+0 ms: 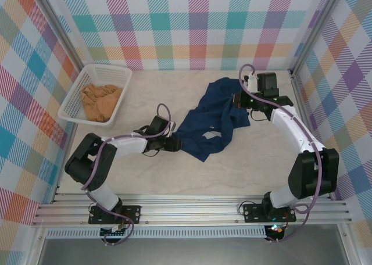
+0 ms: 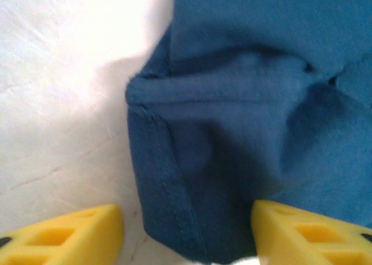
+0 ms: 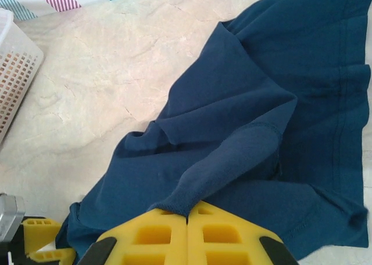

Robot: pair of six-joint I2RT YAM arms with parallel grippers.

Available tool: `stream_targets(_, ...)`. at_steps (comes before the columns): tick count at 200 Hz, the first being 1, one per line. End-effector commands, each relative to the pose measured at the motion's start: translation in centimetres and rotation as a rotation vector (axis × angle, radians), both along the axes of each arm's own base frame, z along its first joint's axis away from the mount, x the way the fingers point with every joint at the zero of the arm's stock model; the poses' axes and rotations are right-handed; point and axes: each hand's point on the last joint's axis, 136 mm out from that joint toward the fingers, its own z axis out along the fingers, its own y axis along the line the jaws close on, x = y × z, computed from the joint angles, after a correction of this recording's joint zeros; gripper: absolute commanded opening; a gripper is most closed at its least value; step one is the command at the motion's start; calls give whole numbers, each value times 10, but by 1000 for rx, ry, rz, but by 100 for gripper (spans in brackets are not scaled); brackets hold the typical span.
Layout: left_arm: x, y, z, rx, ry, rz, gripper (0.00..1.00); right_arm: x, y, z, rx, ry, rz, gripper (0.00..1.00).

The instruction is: Fold the inside-out t-shirt

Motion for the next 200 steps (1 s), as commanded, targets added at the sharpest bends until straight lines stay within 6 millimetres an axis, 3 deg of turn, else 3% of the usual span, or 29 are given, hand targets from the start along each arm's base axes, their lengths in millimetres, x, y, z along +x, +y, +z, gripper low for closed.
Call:
stream_targets(1, 31, -30, 20, -97, -96, -33, 26, 1, 1, 12, -15, -29, 17, 0)
stream_targets(14, 44, -27, 50, -113, -174, -9, 0, -3, -2, 28, -30, -76, 17, 0)
stream_targets(30, 57, -15, 115, -171, -325, 51, 0, -11, -9, 65, -52, -186, 7, 0)
stream_targets(38, 59, -6, 154, -212, -401, 85, 0, -18, -14, 100, -61, -288, -5, 0)
stream_targets(45, 57, 5, 200, -259, -493, 121, 0, -27, -17, 130, -60, -371, -19, 0)
stream_targets(69, 28, 53, 342, -346, -801, 259, 0, -69, -40, 232, -72, -649, -109, 0)
stream_targets(80, 9, 75, 391, -354, -915, 306, 0, -91, -50, 268, -82, -740, -147, 0)
stream_targets(94, -11, 94, 435, -334, -1012, 327, 0, -114, -57, 302, -87, -818, -162, 0)
stream_targets(119, -40, 117, 484, -297, -1097, 343, 0, -152, -64, 347, -84, -913, -174, 0)
stream_targets(139, -71, 133, 520, -307, -1178, 334, 0, -183, -70, 371, -74, -977, -186, 0)
stream_targets(162, -95, 154, 538, -250, -1220, 356, 0, -210, -77, 386, -78, -1020, -202, 0)
stream_targets(181, -94, 167, 541, -164, -1233, 407, 0, -211, -82, 387, -99, -1022, -229, 0)
stream_targets(200, -68, 167, 531, -59, -1198, 440, 0, -184, -80, 370, -124, -966, -231, 0)
